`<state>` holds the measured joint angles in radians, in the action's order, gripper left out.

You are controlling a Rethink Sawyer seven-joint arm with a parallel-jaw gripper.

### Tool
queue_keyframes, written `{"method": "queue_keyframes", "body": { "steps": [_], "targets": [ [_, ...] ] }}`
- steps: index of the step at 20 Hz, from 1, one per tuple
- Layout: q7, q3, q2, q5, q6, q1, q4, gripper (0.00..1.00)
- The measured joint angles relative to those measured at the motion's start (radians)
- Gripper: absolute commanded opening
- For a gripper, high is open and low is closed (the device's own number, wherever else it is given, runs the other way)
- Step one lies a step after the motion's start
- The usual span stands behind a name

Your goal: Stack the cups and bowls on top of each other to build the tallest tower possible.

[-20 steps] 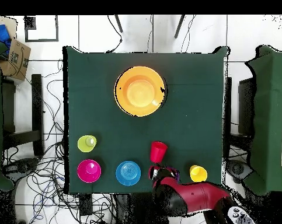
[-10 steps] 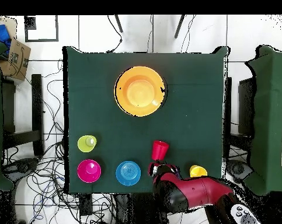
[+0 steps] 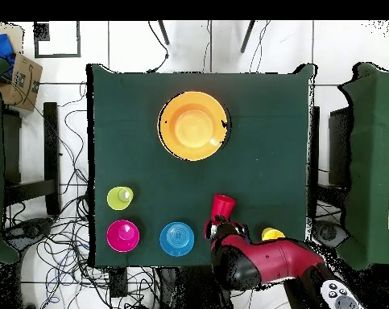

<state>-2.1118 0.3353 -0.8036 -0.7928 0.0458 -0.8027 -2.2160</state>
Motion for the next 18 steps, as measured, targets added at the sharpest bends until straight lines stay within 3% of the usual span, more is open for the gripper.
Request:
{"method": "queue_keyframes", "body": {
  "steps": [6, 18],
  "targets": [
    [0.0, 0.016, 0.0, 0.0, 0.001, -0.038, 0.0, 0.0],
    [0.0, 0.103, -0.008, -0.017, 0.052, -0.272, -0.008, 0.0]
  ]
}}
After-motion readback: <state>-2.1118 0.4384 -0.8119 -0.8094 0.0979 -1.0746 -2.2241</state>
